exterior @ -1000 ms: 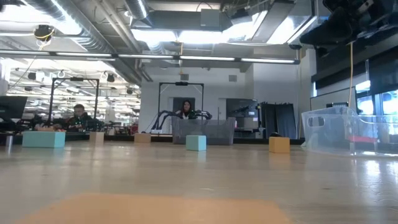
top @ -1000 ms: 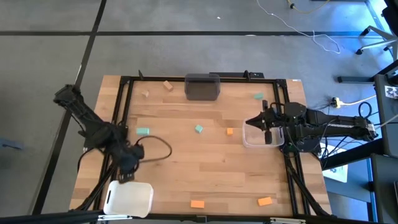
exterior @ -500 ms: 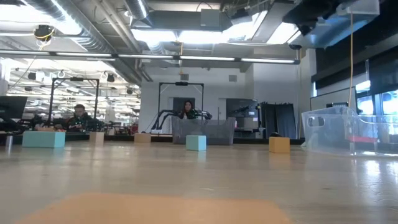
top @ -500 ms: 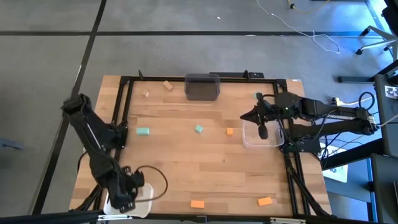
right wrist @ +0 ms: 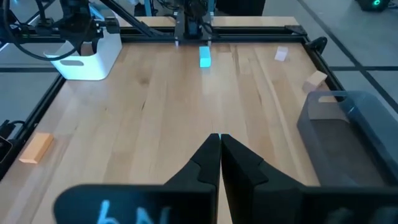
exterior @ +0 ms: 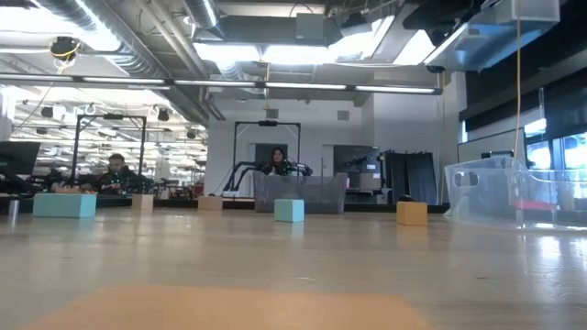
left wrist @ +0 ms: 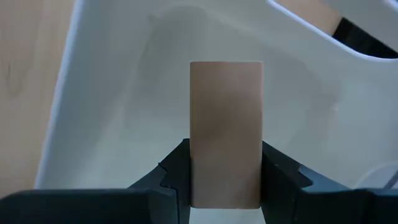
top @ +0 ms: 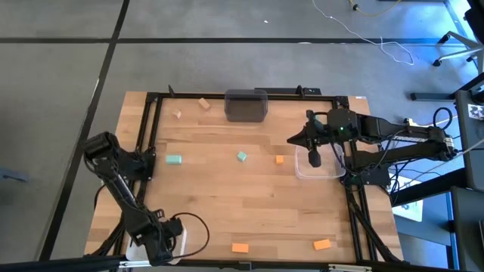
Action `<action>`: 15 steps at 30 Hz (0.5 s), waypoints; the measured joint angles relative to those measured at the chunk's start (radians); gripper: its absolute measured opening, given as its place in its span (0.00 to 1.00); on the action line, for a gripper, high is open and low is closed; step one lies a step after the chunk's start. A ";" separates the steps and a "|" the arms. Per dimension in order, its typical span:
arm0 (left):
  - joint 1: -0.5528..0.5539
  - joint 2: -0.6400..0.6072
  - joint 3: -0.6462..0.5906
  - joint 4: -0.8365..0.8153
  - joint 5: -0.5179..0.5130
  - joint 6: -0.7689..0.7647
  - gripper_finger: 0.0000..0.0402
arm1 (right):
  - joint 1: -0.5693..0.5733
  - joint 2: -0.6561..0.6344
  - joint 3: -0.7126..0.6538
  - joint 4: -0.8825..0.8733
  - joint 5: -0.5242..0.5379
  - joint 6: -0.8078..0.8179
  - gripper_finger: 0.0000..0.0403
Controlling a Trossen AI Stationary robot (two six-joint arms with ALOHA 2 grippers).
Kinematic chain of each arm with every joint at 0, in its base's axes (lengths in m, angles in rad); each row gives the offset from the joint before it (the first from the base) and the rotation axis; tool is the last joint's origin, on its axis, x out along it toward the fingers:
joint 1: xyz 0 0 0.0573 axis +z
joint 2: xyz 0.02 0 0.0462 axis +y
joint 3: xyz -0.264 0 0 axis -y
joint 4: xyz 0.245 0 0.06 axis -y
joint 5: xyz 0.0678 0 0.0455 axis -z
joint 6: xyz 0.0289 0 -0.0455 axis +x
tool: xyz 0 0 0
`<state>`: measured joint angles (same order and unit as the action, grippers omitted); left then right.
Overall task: Sort & place blocks by color
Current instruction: Put the bottom brown block into the white bin, then put the top yellow block into the transparent bin
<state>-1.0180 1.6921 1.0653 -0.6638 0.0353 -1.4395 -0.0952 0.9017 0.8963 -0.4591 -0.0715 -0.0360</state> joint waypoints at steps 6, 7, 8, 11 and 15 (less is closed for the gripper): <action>0.000 0.004 0.000 -0.001 0.002 0.005 0.35 | 0.000 0.000 0.000 0.000 0.000 0.001 0.04; 0.000 0.004 0.000 -0.001 0.002 0.006 0.38 | 0.000 0.000 0.000 0.000 0.000 0.001 0.04; 0.000 0.004 0.000 -0.001 0.002 0.006 0.42 | 0.000 0.000 0.000 0.000 0.000 0.001 0.04; 0.000 0.004 0.000 -0.001 0.002 0.009 0.49 | 0.000 0.000 0.000 0.000 0.000 0.001 0.04; 0.002 0.003 0.000 -0.001 0.005 0.010 0.51 | 0.000 0.000 0.000 0.002 0.000 0.004 0.04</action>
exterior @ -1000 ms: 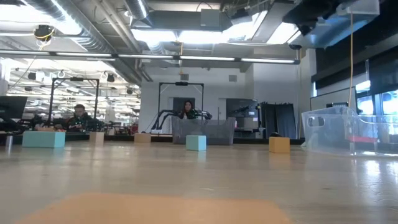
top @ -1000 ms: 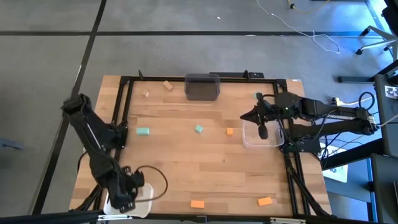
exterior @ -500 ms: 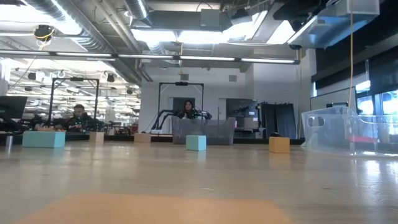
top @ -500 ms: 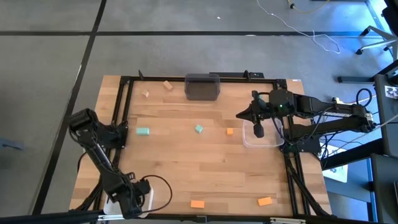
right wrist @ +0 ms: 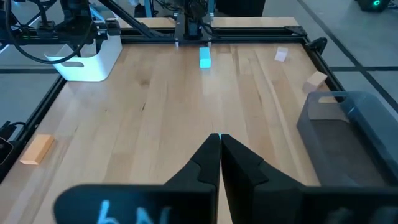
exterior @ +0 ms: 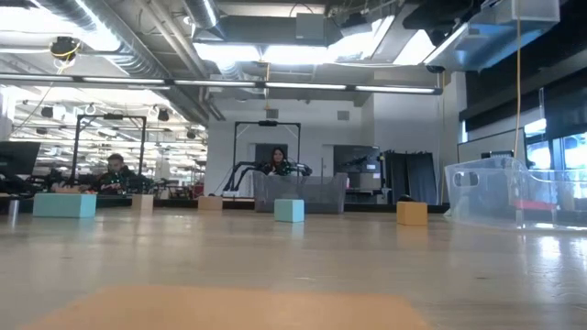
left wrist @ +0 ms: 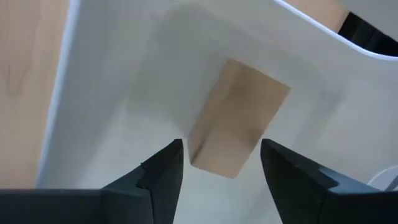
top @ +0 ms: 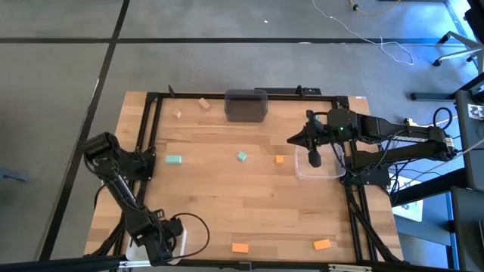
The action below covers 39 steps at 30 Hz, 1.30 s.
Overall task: Sort & place blocks by color
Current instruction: Put the top yellow block into the transparent bin
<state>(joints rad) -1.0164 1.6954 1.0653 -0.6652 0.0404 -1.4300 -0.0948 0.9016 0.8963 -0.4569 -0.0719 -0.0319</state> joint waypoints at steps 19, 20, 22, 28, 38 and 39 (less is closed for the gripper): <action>0.091 -0.373 0.000 -0.403 -0.299 -0.079 0.52 | 0.000 0.000 0.000 0.004 0.000 0.060 0.04; 0.101 -0.400 0.000 -0.442 -0.338 -0.080 0.52 | 0.000 0.000 0.000 0.004 0.000 0.075 0.04; 0.126 -0.453 0.000 -0.509 -0.417 -0.079 0.52 | -0.007 0.000 0.000 0.004 0.010 0.116 0.04; 0.222 -0.574 0.000 -0.580 -0.575 0.037 0.52 | -0.033 0.000 0.000 -0.010 0.037 0.264 0.09; 0.354 -0.621 0.000 -0.581 -0.579 0.250 0.52 | -0.034 0.074 0.001 -0.085 0.035 0.218 0.39; 0.361 -0.621 0.000 -0.580 -0.576 0.260 0.52 | -0.034 0.087 0.010 -0.096 0.036 0.200 0.41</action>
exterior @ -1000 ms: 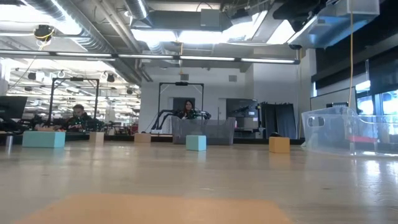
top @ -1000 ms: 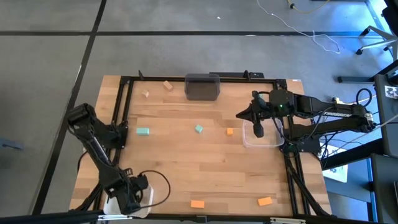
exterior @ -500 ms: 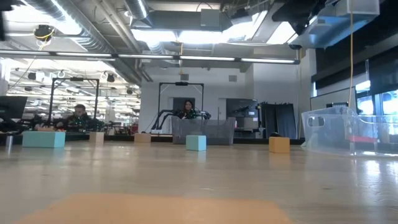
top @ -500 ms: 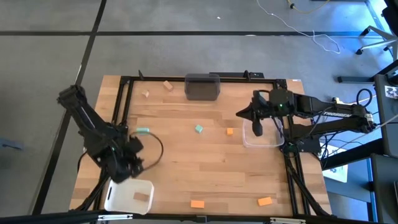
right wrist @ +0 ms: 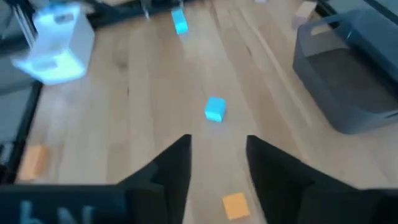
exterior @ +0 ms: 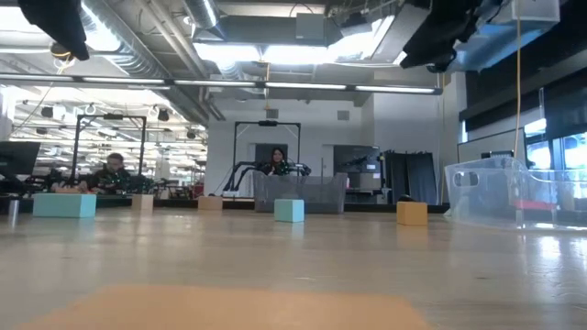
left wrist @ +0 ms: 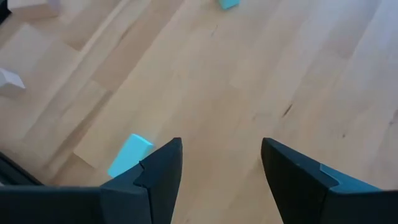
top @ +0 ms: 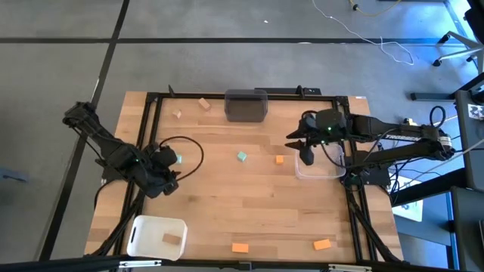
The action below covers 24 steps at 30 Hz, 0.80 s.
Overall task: Sort & place blocks by color
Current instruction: Put the top yellow block into the transparent bin
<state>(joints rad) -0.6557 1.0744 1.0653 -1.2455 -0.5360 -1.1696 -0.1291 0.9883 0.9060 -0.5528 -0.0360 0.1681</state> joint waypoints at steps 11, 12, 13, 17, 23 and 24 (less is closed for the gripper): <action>0.041 0.000 0.000 0.003 -0.033 0.029 0.52 | 0.000 0.212 0.339 -0.401 0.016 -0.174 0.50; 0.041 0.000 0.000 0.004 -0.041 0.029 0.52 | 0.000 0.239 0.366 -0.450 0.016 -0.175 0.50; 0.041 0.000 0.000 0.004 -0.049 0.030 0.52 | 0.000 0.266 0.387 -0.480 0.016 -0.176 0.50; 0.041 0.000 0.000 0.004 -0.057 0.047 0.52 | 0.000 0.368 0.401 -0.505 0.011 -0.207 0.50; 0.041 0.000 0.000 0.004 -0.057 0.055 0.52 | 0.000 0.540 0.379 -0.518 -0.015 -0.260 0.50; 0.041 0.000 0.000 0.004 -0.057 0.055 0.52 | 0.000 0.567 0.379 -0.514 -0.023 -0.279 0.50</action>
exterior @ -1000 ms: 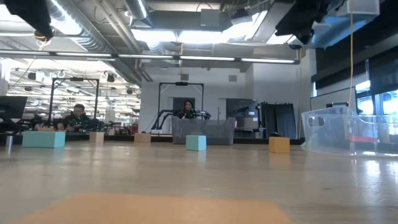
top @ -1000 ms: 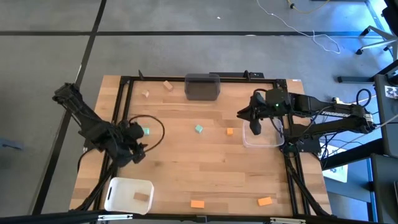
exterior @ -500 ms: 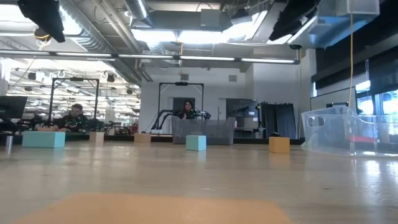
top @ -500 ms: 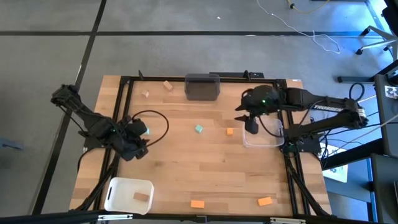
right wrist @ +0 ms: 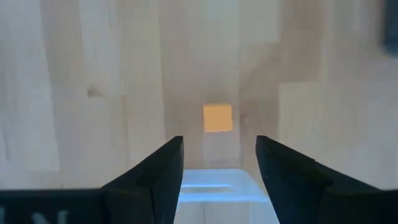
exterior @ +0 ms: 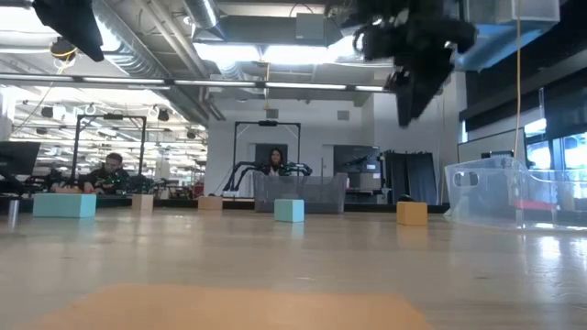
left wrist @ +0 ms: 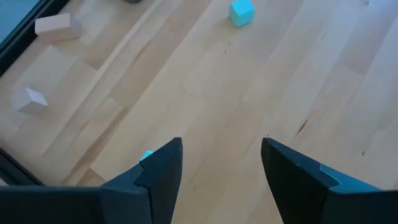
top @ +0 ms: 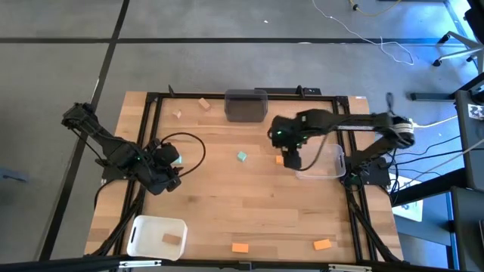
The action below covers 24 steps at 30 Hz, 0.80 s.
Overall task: Sort & place blocks by color
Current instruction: Put the top yellow block into the transparent bin
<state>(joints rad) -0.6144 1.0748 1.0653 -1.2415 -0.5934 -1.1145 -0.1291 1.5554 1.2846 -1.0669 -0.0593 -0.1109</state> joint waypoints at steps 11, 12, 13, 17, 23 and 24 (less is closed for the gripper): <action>0.000 0.000 0.000 0.000 0.000 0.000 0.52 | 0.000 0.259 0.000 0.013 -0.022 -0.160 0.50; 0.000 0.000 0.000 0.000 0.000 0.000 0.52 | 0.000 0.278 0.000 0.014 -0.022 -0.163 0.50; 0.000 0.000 0.000 0.000 0.000 0.000 0.52 | -0.001 0.295 0.000 0.017 -0.022 -0.163 0.50; 0.000 0.000 0.000 0.000 0.000 0.001 0.52 | -0.010 0.346 0.003 0.027 -0.022 -0.173 0.50; 0.000 0.000 0.000 0.000 -0.001 0.001 0.52 | -0.022 0.370 0.005 0.022 -0.021 -0.186 0.50; 0.000 0.000 0.000 0.000 -0.001 0.001 0.52 | -0.023 0.369 0.008 0.020 -0.021 -0.186 0.50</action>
<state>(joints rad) -0.6144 1.0748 1.0653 -1.2415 -0.5941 -1.1137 -0.1524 1.9240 1.2922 -1.0465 -0.0803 -0.2974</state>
